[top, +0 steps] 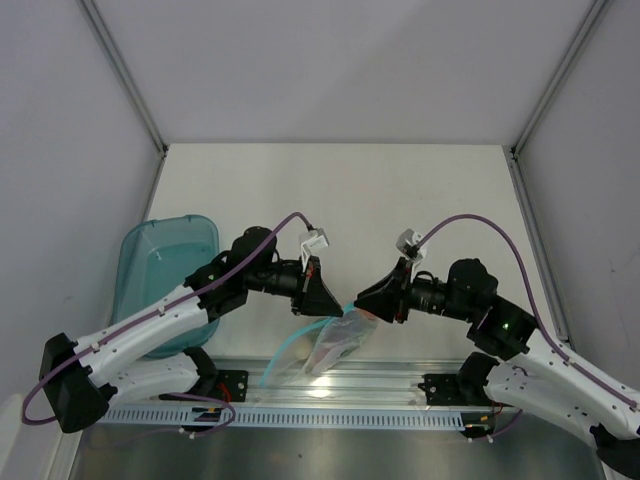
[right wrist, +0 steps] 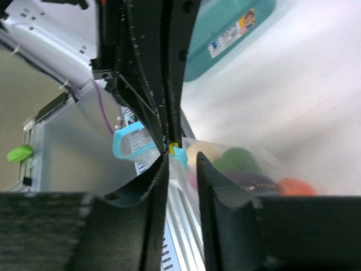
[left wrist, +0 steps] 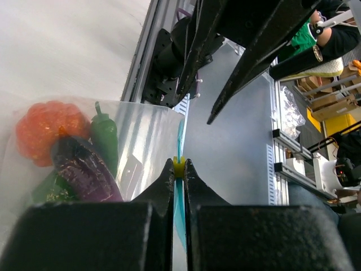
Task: Place the food in the zip-top bag and seal the zipper
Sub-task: Zip the zipper food storage bag at the center of the board.
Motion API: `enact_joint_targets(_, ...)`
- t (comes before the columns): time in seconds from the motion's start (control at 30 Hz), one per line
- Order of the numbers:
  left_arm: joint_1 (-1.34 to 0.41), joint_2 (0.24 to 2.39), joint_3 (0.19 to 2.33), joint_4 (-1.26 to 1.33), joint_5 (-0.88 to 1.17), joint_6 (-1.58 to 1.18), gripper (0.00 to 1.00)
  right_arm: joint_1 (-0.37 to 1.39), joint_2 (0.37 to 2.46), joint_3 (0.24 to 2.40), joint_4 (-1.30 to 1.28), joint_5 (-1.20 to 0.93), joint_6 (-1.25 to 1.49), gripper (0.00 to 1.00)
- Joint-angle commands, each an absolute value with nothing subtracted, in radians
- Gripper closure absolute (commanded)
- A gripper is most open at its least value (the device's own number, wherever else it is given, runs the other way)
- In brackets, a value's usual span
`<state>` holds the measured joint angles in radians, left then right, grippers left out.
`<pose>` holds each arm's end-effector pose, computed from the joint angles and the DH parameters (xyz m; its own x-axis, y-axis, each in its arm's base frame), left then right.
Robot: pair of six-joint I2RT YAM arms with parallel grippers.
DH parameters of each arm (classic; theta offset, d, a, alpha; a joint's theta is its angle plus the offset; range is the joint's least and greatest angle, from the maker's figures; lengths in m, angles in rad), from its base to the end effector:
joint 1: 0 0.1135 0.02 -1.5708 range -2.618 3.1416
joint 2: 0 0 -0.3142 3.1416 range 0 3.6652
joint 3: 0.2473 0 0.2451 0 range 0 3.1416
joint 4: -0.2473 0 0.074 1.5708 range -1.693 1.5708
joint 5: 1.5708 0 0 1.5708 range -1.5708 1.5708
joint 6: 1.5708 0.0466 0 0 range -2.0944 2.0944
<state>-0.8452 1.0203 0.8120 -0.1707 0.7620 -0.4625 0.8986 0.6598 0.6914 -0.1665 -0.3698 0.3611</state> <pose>0.1091 -0.1714 0.3510 -0.6511 0.2476 -0.7175 0.7557 0.1237 -0.6431 0.0639 0.1073 0.3578 -0.4149 0.0077 -0.9098 -0.8616 0.3182 0.3956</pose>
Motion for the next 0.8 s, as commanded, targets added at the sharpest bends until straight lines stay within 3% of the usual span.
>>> enact_joint_targets(0.0,-0.848,1.002,0.831,-0.147,0.810,-0.468,0.99,0.868,0.687,0.735,-0.156,-0.529,0.302,0.68)
enact_joint_targets(0.1,-0.848,1.000,0.830,-0.147,0.815,-0.469,0.99,0.856,0.719,0.733,-0.138,-0.615,0.305,0.63)
enact_joint_targets(0.23,-0.848,0.997,0.828,-0.140,0.824,-0.472,0.99,0.854,0.771,0.729,-0.106,-0.656,0.317,0.63)
enact_joint_targets(0.53,-0.848,1.002,0.811,-0.112,0.841,-0.489,0.99,0.853,0.793,0.730,-0.048,-0.667,0.331,0.81)
enact_joint_targets(0.67,-0.848,1.008,0.807,-0.095,0.845,-0.494,0.99,0.854,0.799,0.729,-0.052,-0.676,0.339,0.96)
enact_joint_targets(0.77,-0.848,1.009,0.807,-0.091,0.850,-0.497,0.99,0.853,0.801,0.724,-0.049,-0.667,0.345,1.00)
